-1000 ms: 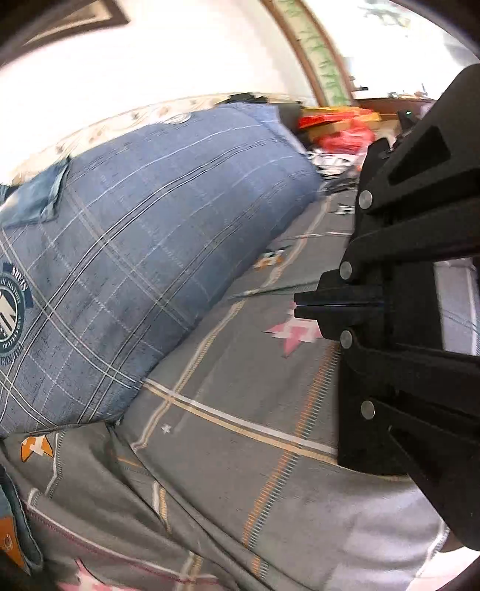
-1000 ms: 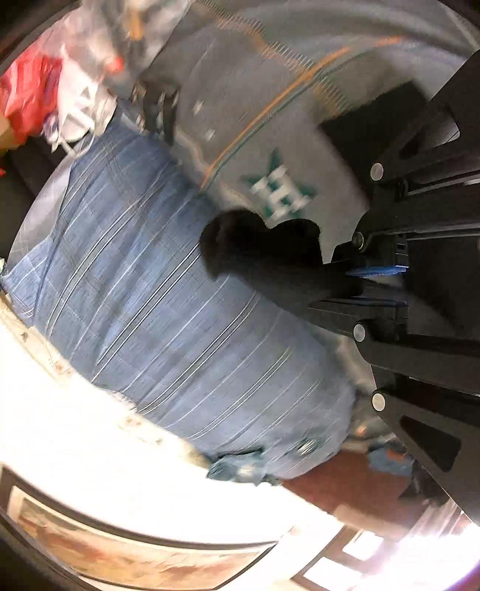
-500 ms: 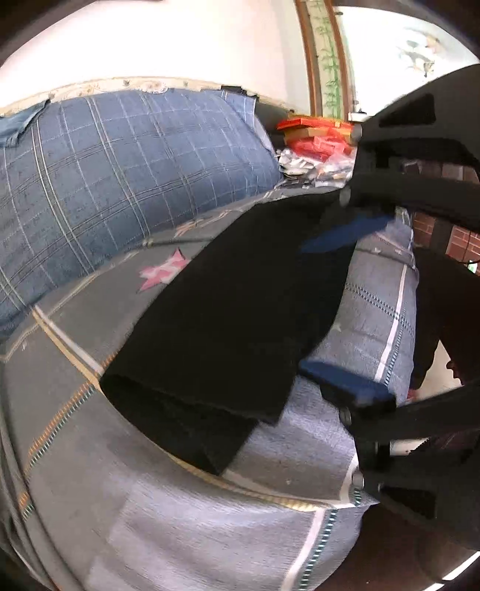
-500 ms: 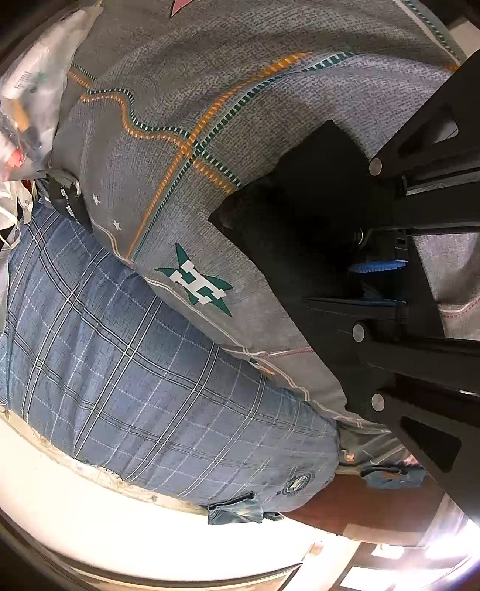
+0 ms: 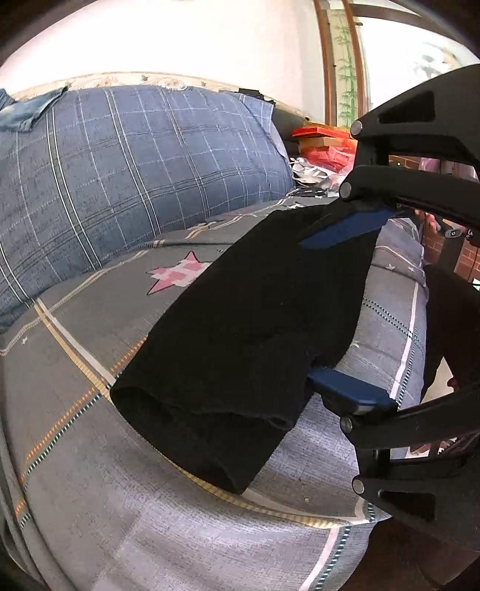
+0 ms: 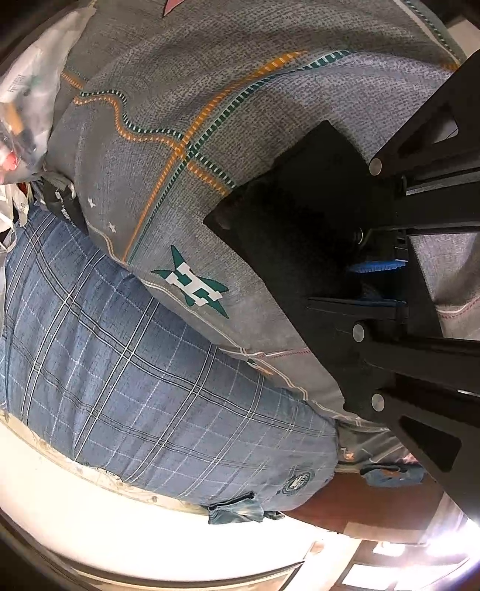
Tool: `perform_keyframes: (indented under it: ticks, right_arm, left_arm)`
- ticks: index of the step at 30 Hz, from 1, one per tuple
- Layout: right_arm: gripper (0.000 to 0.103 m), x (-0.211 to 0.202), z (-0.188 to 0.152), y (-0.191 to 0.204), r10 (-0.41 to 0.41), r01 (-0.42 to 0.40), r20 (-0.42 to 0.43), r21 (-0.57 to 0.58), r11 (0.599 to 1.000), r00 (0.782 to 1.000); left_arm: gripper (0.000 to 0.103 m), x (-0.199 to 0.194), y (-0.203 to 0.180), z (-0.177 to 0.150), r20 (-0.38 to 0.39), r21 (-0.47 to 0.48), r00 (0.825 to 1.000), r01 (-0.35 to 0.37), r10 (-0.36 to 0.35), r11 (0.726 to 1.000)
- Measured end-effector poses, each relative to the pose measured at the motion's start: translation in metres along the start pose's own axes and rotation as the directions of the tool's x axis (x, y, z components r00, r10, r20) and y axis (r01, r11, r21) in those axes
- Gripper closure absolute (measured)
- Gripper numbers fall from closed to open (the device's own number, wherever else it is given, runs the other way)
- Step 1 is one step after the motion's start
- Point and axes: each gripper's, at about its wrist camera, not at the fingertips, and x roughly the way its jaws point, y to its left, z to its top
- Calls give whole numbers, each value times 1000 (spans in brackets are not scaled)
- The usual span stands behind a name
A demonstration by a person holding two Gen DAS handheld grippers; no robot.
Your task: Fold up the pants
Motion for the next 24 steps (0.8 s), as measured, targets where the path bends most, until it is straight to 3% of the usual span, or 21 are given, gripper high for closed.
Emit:
perform_keyframes:
  ticks: [6, 9, 12, 14, 17, 20, 24]
  right_arm:
    - [90, 6, 0, -3, -21, 21, -11, 3, 1000, 1000]
    - [94, 9, 3, 0, -40, 40, 7, -16, 999, 999]
    - [94, 0, 21, 19, 26, -25, 54, -15, 1000, 998]
    - [94, -20, 31, 46, 141, -136, 105, -58, 989, 984]
    - [94, -40, 28, 65, 167, -150, 127, -135, 979, 978]
    - [94, -36, 9, 45, 109, -100, 74, -117, 988, 991]
    - [94, -13, -18, 3, -18, 17, -20, -66, 998, 1000]
  left_arm:
    - [41, 20, 8, 7, -28, -4, 999, -45, 45, 999]
    - [94, 25, -4, 19, -39, 32, 998, -38, 39, 999]
    - [94, 6, -38, 41, 15, 106, 1000, -8, 7, 994]
    - [94, -22, -68, 50, 93, 182, 995, 19, -37, 983]
    - [94, -42, -81, 52, 143, 243, 989, 13, -49, 970]
    - [93, -30, -44, 45, 113, 208, 993, -51, 28, 977]
    - [94, 5, 27, 41, -16, 44, 993, -119, 120, 992]
